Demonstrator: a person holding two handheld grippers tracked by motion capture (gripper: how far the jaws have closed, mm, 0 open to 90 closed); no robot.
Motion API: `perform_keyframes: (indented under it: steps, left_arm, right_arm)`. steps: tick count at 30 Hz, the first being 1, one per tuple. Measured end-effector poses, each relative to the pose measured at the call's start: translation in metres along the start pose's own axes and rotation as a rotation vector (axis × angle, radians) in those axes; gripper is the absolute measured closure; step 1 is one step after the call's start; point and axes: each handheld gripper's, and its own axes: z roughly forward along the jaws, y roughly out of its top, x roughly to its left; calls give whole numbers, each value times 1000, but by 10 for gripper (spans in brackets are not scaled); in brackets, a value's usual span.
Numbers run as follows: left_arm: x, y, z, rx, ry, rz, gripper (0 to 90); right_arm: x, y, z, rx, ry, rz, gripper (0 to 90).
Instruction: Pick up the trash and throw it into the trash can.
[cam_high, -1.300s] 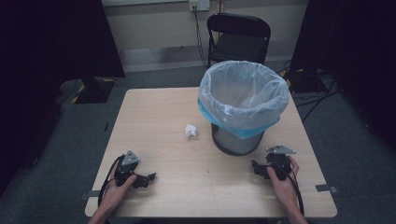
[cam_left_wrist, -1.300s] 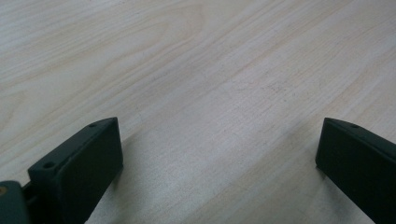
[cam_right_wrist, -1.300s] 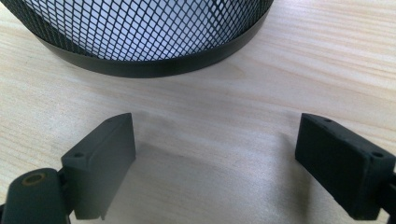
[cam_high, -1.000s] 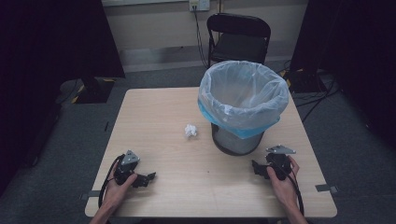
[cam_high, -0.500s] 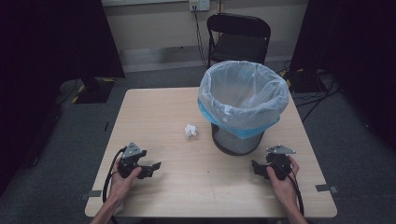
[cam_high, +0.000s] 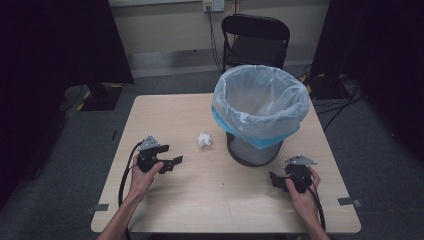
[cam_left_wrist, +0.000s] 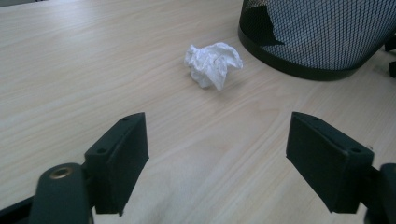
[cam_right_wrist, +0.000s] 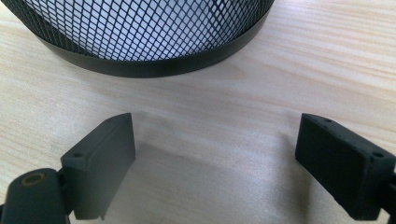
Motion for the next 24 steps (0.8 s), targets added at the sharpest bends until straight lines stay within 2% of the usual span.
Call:
perform_keyframes:
  steps: [2, 4, 6, 7, 8, 9, 10, 11, 12, 15, 16, 17, 18, 22, 23, 24]
  left_arm:
    - [2, 5, 4, -8, -30, -12, 202]
    - [2, 11, 8, -27, -30, -3, 203]
    - [4, 23, 15, -21, -46, 12, 206]
    - [4, 23, 15, -21, -46, 12, 207]
    - [4, 25, 17, -47, -47, 0, 221]
    - [5, 28, 19, -52, -56, -4, 221]
    - [6, 32, 22, -38, -86, -11, 212]
    - [6, 35, 24, -39, -85, -9, 212]
    - [7, 41, 30, -28, -84, 10, 227]
    - [9, 46, 35, -36, -86, 6, 232]
    - [10, 49, 39, -24, -103, 8, 232]
    - [10, 55, 48, -16, -109, 21, 230]
    - [10, 55, 48, -16, -109, 21, 232]
    - [13, 65, 66, 5, -138, 35, 233]
    - [13, 68, 78, 7, -151, 37, 231]
    - [13, 68, 78, 7, -151, 37, 234]
  right_arm:
    - [0, 0, 0, -1, 1, -3, 112]
    - [-1, 0, 0, 0, 3, -6, 111]
    - [-1, 0, 0, 0, 3, -6, 112]
    - [-1, 0, 0, 0, 3, -6, 112]
    - [-1, 0, 0, 0, 3, -6, 112]
    - [-1, 0, 0, 0, 3, -6, 112]
    - [-1, 0, 0, 0, 3, -6, 112]
    - [-1, 0, 0, 0, 3, -6, 112]
    - [-1, 0, 0, 0, 3, -6, 112]
    - [-1, 0, 0, 0, 3, -6, 112]
    - [-1, 0, 0, 0, 3, -6, 112]
    - [-1, 0, 0, 0, 3, -6, 112]
    - [-1, 0, 0, 0, 3, -6, 112]
    - [-1, 0, 0, 0, 3, -6, 111]
    - [-1, 0, 0, 0, 3, -6, 112]
    - [-1, 0, 0, 0, 3, -6, 112]
